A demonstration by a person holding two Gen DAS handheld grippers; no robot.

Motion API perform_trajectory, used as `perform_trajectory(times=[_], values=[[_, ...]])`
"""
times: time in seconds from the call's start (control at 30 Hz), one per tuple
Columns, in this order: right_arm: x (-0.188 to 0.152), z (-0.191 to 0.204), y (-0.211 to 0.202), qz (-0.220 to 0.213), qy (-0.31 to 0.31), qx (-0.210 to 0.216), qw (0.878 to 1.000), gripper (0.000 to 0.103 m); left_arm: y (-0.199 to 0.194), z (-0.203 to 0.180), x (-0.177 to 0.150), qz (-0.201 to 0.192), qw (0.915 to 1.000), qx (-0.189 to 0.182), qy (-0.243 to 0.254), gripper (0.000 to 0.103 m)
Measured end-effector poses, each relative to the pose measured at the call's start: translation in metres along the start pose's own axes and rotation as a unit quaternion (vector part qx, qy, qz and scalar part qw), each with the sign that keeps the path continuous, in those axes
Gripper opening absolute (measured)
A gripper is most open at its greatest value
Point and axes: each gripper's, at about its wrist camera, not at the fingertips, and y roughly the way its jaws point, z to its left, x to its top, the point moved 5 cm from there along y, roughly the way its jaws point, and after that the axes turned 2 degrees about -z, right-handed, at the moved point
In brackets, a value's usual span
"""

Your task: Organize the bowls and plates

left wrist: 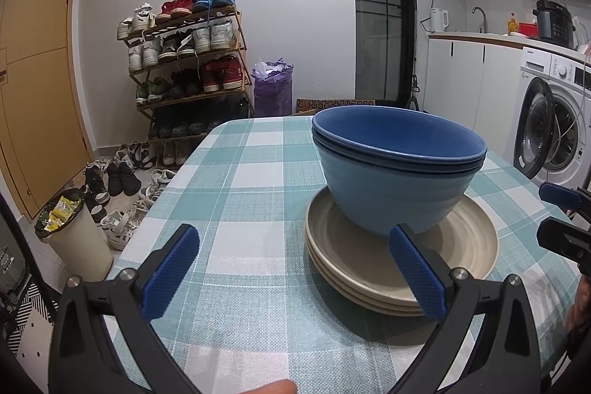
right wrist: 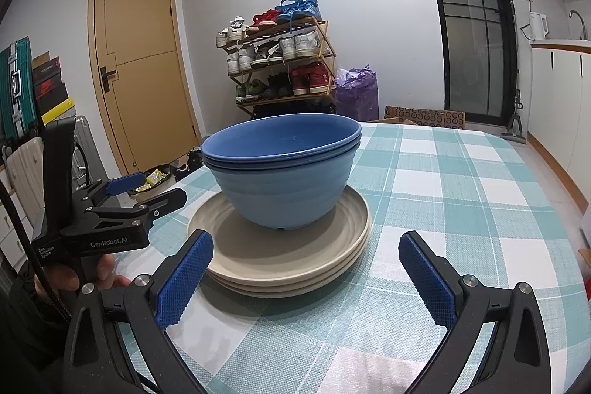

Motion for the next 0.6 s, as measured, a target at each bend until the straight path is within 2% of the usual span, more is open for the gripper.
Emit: perform_trajectory(times=[0.6], values=[[0.0,0.0011,0.0002,-0.002,-0.006,-0.002,1.0,0.102,-0.0007,0.0018,0.0,-0.001,1.0,0.001,-0.001,0.103]])
